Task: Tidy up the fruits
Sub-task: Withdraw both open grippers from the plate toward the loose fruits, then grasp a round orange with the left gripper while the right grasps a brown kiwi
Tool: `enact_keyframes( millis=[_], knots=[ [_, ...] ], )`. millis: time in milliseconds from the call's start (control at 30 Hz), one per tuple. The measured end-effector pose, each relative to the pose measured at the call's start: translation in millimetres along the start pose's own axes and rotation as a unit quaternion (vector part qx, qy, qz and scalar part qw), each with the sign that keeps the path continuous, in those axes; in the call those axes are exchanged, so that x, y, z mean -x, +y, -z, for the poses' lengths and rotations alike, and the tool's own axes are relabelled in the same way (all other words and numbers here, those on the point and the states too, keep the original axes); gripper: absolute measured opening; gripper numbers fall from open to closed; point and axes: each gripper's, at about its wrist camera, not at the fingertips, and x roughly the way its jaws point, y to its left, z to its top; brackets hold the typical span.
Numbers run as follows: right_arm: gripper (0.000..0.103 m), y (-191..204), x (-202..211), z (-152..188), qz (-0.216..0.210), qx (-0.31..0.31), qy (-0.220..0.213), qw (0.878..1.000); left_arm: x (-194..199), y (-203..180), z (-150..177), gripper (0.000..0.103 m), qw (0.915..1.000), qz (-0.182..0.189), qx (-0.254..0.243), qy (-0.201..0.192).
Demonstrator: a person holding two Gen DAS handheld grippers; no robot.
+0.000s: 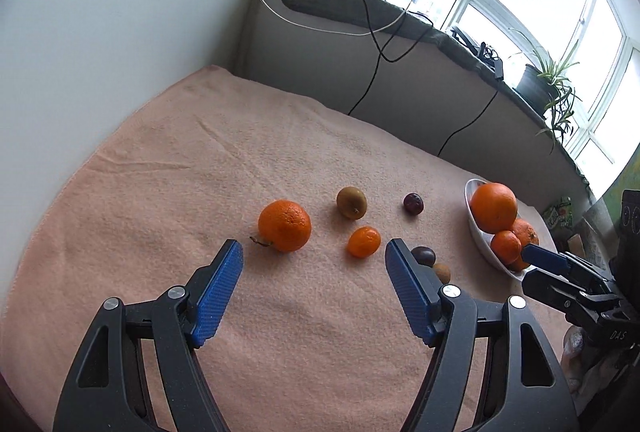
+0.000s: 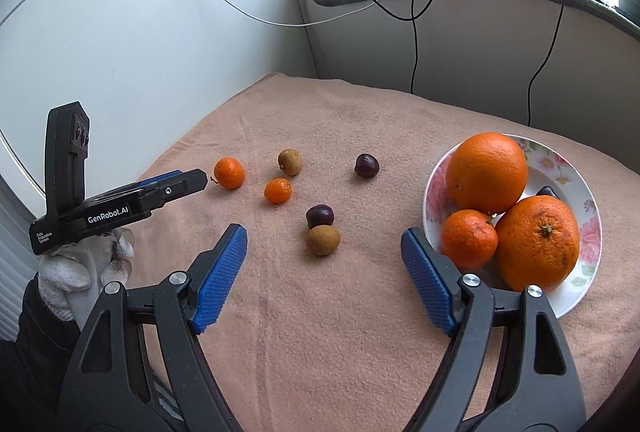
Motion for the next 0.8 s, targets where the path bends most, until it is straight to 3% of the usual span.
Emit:
enact_keyframes(
  millis=[233,333,533,800],
  knots=[
    [0.072,10.7,-26.5,3.6,0.005,0.011,0.030,0.999,-14.7,11.9,-7.8,0.067,1.0000,-0.005,0.003,0.006],
    [0.059,11.9,-37.6,4.9,0.008,0.013,0.045,0.999,-22.9,17.2,-9.9,0.060,0.9999,-0.003,0.007,0.013],
    [0.054,11.4,-54.0,6.0,0.018,0.018,0.064,0.998,-36.9,23.4,-11.3,0.050,0.9996,0.002,0.013,0.027],
    [0.047,5.4,-72.1,5.9,0.029,0.017,0.077,0.996,-44.6,21.5,-10.9,0.045,0.9993,0.005,0.008,0.037]
  ],
)
